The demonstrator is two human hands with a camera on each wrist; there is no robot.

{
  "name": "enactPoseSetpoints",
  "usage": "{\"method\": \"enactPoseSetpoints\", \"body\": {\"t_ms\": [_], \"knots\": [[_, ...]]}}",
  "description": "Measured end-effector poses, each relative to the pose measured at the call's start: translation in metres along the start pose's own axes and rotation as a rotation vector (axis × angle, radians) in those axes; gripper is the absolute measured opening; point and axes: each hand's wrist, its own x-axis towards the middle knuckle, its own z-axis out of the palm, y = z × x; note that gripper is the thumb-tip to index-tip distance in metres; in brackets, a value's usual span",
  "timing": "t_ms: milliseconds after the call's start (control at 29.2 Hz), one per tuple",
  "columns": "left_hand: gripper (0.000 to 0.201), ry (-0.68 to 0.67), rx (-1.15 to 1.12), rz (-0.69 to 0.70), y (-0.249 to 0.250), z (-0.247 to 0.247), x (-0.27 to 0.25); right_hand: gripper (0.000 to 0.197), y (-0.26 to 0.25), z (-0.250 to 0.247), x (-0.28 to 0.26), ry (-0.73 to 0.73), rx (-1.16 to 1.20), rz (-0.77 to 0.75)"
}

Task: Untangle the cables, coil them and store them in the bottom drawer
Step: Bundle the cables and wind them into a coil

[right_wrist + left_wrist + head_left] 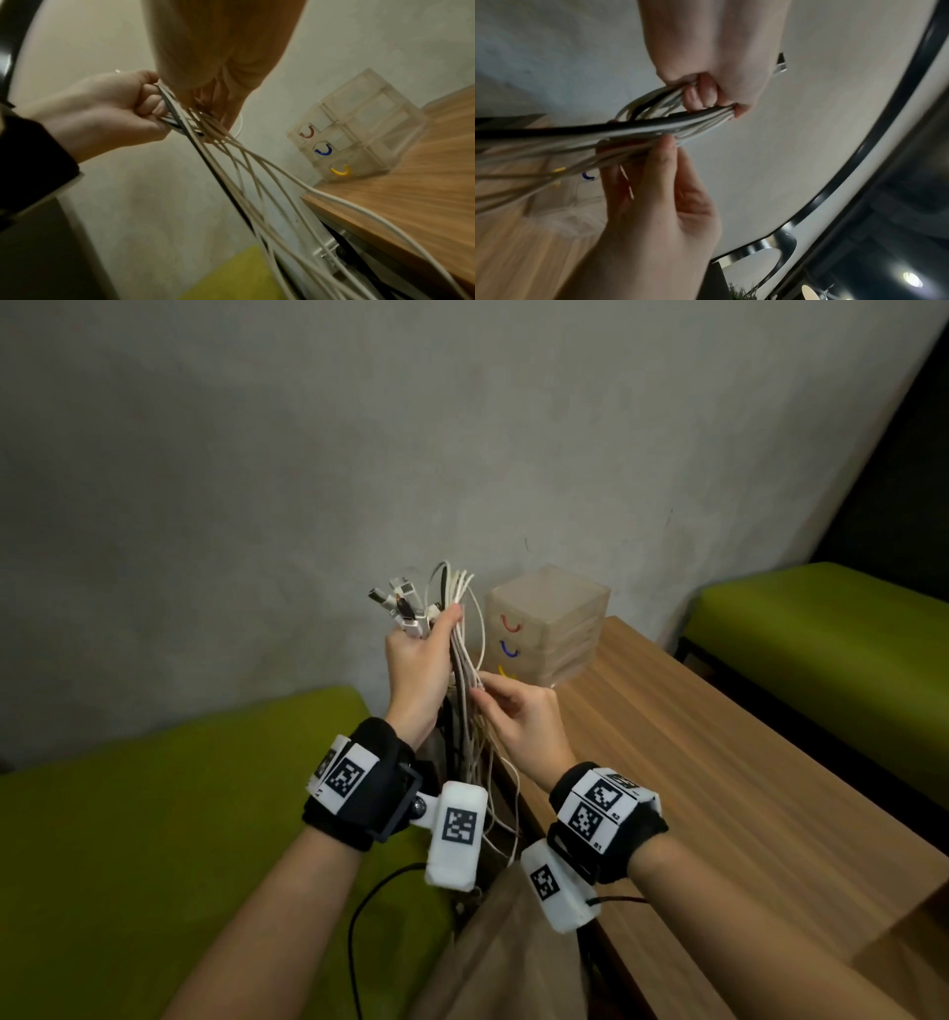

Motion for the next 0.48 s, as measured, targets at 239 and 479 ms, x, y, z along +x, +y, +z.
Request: {"method": "enactPoseSetpoints", "body": {"t_ms": [239, 479], "knots": [[0.044, 0.037, -0.061, 0.115, 0.007, -0.008, 0.011, 0.017, -0.007, 0.007, 0.004, 0.177, 0.096, 0.045], [0.038, 0.02, -0.163, 0.166, 0.045, -0.026, 0.023, 0.015, 0.005, 0.002, -0.012, -0.113, -0.036, 0.172]]}}
